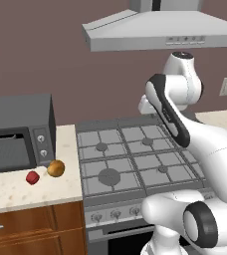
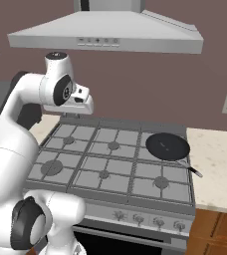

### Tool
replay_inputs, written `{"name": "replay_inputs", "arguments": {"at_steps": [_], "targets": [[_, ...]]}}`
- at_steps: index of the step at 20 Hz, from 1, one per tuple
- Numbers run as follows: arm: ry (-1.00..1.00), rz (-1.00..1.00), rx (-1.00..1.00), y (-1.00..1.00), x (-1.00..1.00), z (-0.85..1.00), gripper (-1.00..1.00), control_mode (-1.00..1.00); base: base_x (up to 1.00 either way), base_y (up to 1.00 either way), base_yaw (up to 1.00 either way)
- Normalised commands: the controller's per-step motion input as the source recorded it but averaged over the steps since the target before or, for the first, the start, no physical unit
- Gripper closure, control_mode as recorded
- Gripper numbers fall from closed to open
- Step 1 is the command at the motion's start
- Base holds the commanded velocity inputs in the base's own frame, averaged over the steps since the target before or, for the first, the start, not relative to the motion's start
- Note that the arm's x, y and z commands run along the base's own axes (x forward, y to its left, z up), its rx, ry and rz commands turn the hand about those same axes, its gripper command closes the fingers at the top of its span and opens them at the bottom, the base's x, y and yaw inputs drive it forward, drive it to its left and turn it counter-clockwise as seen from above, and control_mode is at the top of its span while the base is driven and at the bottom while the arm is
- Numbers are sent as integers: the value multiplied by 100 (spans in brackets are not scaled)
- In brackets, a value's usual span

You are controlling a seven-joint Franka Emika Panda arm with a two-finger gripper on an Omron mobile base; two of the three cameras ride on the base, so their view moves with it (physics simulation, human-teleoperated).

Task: Put the bell pepper and potato in the pan. Then turn on the rear right burner and set the heat to medium.

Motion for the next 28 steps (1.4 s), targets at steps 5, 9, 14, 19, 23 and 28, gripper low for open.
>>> {"name": "replay_inputs", "arguments": {"at_steps": [5,9,14,19,23,28], "targets": [[2,6,0,0,-14,-1,-100,-100,0,0,0],[4,8,-1,10,-14,0,-100,-100,0,0,0],[0,4,0,25,-2,0,-100,-100,0,0,0],[0,2,0,46,-17,0,-100,-100,0,0,0],[0,0,0,63,-16,0,-100,-100,0,0,0],[0,0,-1,67,-12,-1,-100,-100,0,0,0]]}}
